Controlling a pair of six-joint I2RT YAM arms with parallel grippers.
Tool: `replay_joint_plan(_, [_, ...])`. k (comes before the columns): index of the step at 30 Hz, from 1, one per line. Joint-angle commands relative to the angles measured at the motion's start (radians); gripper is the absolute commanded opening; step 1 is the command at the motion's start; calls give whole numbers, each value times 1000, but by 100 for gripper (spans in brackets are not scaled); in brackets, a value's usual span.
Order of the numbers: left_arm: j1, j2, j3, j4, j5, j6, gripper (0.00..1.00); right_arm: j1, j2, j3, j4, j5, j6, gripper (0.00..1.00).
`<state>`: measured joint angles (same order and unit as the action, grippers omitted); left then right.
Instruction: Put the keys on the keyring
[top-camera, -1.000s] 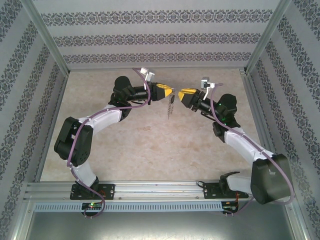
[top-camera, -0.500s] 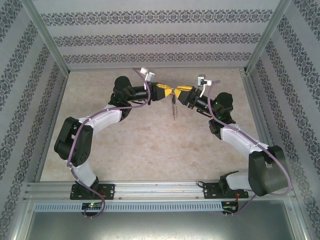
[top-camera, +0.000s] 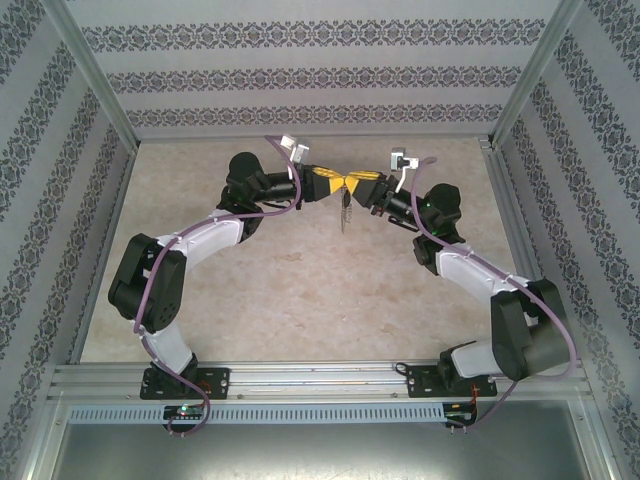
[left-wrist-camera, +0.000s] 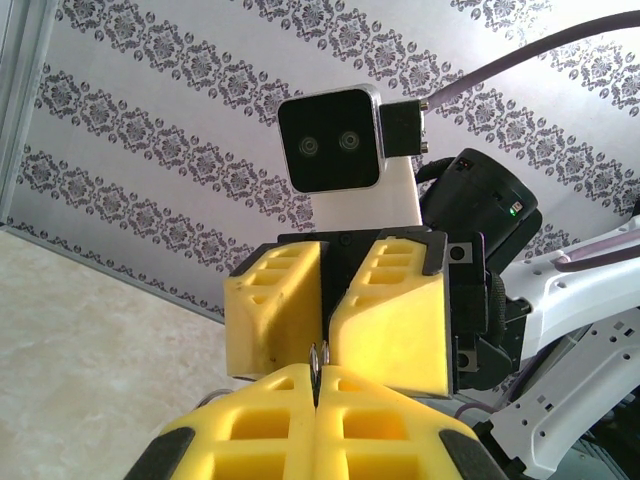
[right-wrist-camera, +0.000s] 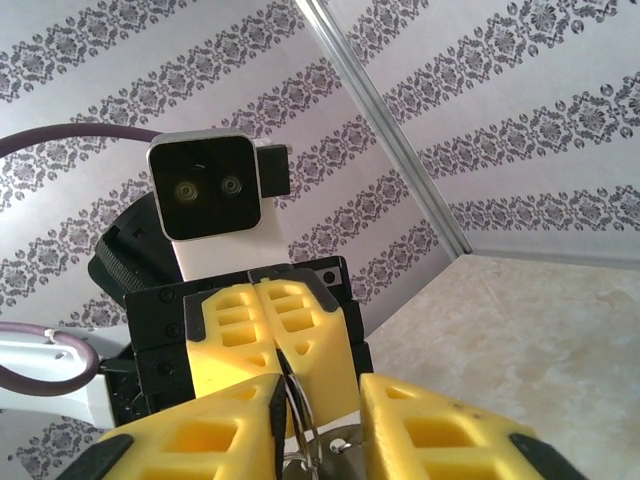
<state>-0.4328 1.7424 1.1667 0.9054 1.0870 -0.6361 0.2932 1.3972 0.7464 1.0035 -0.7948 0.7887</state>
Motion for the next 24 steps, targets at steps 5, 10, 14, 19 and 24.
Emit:
replay_joint_plan(5, [-15,-34,8,69,2,-4,0,11,15,26,56,-29,2,9])
replay_joint_plan(10, [-16,-39,5,67,-1,2,0,-2,14,20,53,-28,-1,0])
replay_joint_plan(14, [-9,-53,-2,43,-18,28,6,-16,16,22,48,-49,-6,0])
replay_joint_plan(19, [13,-83,-6,-9,-39,73,59,-42,21,40,18,-84,-19,0])
replay_joint_plan(24, [30,-102,24,-122,-47,147,100,-73,49,79,10,-132,-3,0])
